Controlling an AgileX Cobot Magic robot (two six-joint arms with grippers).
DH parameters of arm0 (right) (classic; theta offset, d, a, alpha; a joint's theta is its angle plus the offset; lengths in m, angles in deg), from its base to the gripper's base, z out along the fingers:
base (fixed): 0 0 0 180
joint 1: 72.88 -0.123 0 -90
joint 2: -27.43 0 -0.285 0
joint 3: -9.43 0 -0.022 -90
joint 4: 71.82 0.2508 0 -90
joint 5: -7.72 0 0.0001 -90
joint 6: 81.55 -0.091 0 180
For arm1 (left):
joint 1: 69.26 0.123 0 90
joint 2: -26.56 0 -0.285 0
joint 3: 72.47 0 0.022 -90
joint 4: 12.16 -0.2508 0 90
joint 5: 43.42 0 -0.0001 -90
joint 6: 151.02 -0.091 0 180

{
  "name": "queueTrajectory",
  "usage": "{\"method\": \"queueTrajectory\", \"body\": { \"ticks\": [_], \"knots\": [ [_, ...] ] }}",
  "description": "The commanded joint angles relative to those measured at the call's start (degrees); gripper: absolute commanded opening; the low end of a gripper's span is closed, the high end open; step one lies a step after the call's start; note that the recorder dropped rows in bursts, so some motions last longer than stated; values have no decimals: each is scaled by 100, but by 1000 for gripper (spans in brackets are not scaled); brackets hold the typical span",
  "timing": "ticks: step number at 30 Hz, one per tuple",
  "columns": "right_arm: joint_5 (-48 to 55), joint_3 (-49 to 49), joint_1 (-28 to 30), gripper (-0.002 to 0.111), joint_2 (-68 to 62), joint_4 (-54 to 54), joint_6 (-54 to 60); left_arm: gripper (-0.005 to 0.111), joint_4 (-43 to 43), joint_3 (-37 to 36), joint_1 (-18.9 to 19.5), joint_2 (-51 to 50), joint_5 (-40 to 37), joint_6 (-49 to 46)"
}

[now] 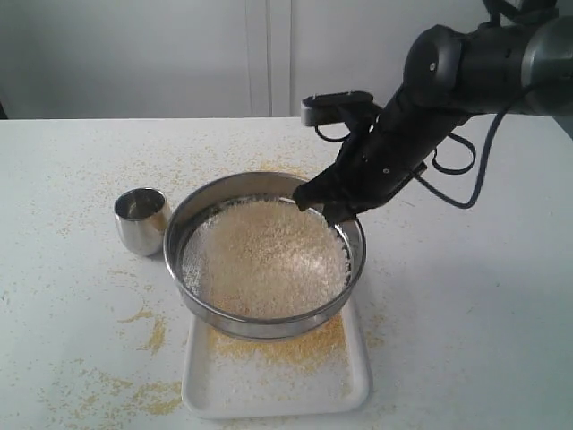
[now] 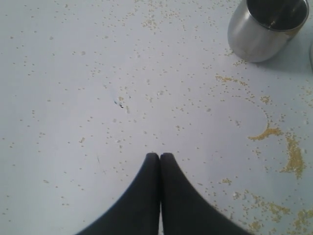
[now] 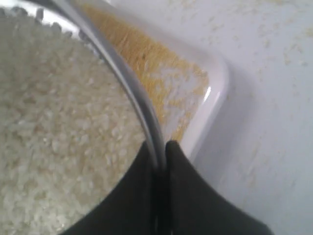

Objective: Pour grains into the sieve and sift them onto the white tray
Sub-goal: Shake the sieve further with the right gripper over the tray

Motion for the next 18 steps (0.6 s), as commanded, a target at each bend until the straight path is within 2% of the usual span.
{"method": "queueTrajectory", "body": {
  "ticks": [1, 3, 13, 18],
  "knots": [
    [331, 81, -84, 0, 102, 507, 967, 1, 52, -40, 25, 40, -30, -5],
    [136, 81, -17, 0, 115, 498, 390, 1, 52, -40, 25, 40, -30, -5],
    [46, 92, -16, 0, 124, 415, 682, 1, 52, -40, 25, 40, -30, -5],
    [-387, 200, -16, 0, 124, 55, 534, 1, 52, -40, 25, 40, -30, -5]
  ]
}}
